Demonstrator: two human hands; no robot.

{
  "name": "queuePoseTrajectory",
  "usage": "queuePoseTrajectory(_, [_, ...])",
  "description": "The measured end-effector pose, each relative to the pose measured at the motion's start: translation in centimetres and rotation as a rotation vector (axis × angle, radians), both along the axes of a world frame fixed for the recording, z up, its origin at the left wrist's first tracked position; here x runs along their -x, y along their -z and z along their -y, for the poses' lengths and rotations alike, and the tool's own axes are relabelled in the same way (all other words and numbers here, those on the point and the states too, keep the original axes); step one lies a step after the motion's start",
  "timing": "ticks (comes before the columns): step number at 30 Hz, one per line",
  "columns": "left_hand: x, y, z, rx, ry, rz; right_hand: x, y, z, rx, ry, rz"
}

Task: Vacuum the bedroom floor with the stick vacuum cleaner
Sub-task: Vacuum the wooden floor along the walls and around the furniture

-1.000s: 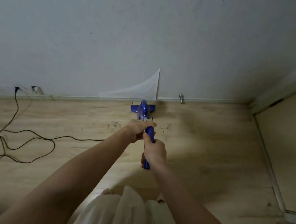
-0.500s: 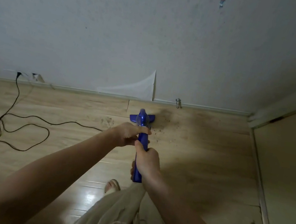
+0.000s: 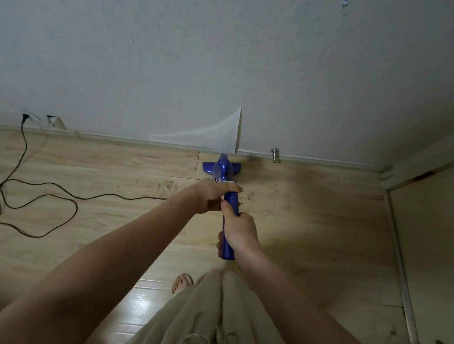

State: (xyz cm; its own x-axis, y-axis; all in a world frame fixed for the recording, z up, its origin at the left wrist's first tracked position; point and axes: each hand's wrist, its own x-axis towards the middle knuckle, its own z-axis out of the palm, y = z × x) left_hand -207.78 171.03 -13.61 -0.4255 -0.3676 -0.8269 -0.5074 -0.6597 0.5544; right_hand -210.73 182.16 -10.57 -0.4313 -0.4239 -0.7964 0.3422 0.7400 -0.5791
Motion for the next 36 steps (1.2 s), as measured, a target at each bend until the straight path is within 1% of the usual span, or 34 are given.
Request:
queuePoseTrajectory(3, [-1.4,-0.2,0.9,-0.040,0.081,-0.005,-0.9,-0.9,-0.2,0.003,-0.027,0.036])
queuePoseTrajectory(6, [-2.7,0.0,1.3,-0.050,0.101,-0.007,-2.2,-0.7,0.2,0.005,-0.046,0.010])
queuePoseTrajectory(11, [-2.8,0.2,1.6,-0.052,0.040,-0.037,-2.8,0.7,1.4,0.030,-0.042,-0.016])
queuePoseTrajectory(16, [-2.0,1.6,1.2,-0.017,-0.042,-0.014,-2.7,2.4,1.8,0.002,-0.039,-0.053])
queuePoseTrajectory(21, [-2.7,2.1,2.2,0.014,0.047,0.003,-3.3,2.8,2.4,-0.009,-0.079,-0.062])
queuePoseTrajectory(25, [-3.3,2.1,2.5,-0.011,0.076,-0.026,-3.4,2.9,2.4,-0.008,-0.111,-0.062])
queuePoseTrajectory(31, [-2.7,2.3,1.4,-0.056,0.024,-0.079,-1.7,2.4,1.4,-0.031,-0.150,-0.051])
queuePoseTrajectory(36, [-1.6,2.5,-0.5,-0.100,-0.106,-0.086,-0.6,1.9,-0.1,-0.087,-0.213,-0.106])
